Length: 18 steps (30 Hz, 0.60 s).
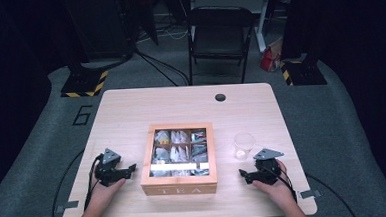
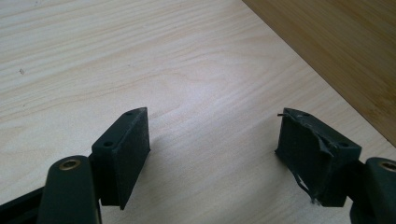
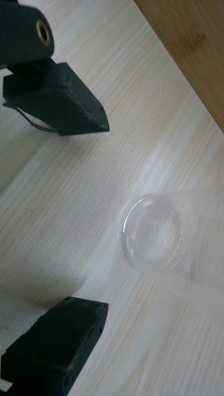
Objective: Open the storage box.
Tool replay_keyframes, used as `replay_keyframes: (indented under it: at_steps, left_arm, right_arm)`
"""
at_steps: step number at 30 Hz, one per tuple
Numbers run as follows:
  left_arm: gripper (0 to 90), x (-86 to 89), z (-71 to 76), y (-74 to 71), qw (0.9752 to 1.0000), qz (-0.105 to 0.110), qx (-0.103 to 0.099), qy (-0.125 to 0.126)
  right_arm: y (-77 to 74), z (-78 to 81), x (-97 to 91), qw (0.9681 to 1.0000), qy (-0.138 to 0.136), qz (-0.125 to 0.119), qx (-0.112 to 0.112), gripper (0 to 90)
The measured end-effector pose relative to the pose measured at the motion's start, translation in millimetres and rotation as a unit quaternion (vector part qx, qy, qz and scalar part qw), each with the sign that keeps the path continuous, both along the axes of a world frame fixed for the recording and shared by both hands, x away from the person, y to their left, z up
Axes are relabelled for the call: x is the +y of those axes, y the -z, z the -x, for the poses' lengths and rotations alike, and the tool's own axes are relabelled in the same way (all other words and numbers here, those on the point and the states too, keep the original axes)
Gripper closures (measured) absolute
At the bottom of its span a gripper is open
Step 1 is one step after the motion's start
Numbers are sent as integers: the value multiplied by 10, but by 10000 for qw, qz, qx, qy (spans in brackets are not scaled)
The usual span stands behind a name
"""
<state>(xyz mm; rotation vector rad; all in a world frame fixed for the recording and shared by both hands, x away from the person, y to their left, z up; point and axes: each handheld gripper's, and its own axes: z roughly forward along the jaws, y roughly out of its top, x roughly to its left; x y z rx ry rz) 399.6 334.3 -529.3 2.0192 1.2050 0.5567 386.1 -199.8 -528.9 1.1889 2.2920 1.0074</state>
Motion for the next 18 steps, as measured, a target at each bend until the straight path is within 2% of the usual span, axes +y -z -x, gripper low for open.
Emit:
replay_keyframes:
  at_steps: [7, 18]
  left_arm:
    - [250, -4, -4, 3, 10000, 45, -10, -26]
    - [250, -1, -5, -2, 10000, 39, 15, -15]
  right_arm:
    - [0, 10, 3, 10000, 5, 50, -53, 118]
    - [-2, 16, -1, 10000, 1, 4, 6, 126]
